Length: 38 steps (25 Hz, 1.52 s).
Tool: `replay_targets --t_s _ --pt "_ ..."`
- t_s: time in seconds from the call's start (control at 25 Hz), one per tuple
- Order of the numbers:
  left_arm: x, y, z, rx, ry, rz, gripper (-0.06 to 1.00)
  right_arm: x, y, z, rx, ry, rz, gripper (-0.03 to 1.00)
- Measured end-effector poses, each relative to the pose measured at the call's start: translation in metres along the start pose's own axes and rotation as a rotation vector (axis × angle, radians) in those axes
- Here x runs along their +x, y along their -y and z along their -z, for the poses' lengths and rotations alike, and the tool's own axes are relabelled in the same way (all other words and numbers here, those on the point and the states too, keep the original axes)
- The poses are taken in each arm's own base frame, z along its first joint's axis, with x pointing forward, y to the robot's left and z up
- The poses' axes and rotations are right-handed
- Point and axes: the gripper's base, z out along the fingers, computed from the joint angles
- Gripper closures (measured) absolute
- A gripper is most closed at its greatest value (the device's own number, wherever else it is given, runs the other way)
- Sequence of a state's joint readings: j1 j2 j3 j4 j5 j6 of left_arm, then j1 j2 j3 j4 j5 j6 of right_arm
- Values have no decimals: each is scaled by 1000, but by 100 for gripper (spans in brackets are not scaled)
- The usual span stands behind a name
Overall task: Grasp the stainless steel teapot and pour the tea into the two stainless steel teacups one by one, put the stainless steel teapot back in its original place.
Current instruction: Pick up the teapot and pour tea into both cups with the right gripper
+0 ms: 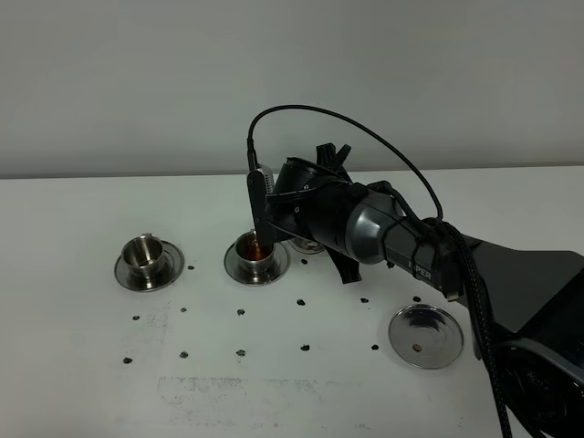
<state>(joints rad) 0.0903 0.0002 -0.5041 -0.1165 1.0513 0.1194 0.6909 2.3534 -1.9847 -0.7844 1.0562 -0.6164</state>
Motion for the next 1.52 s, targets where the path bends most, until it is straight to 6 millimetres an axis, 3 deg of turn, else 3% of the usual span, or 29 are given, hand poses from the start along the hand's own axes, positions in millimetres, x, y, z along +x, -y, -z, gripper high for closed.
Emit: replay_targets --t_s 1.52 --pt "0 0 0 0 0 0 41 1 1 0 10 -7 7 76"
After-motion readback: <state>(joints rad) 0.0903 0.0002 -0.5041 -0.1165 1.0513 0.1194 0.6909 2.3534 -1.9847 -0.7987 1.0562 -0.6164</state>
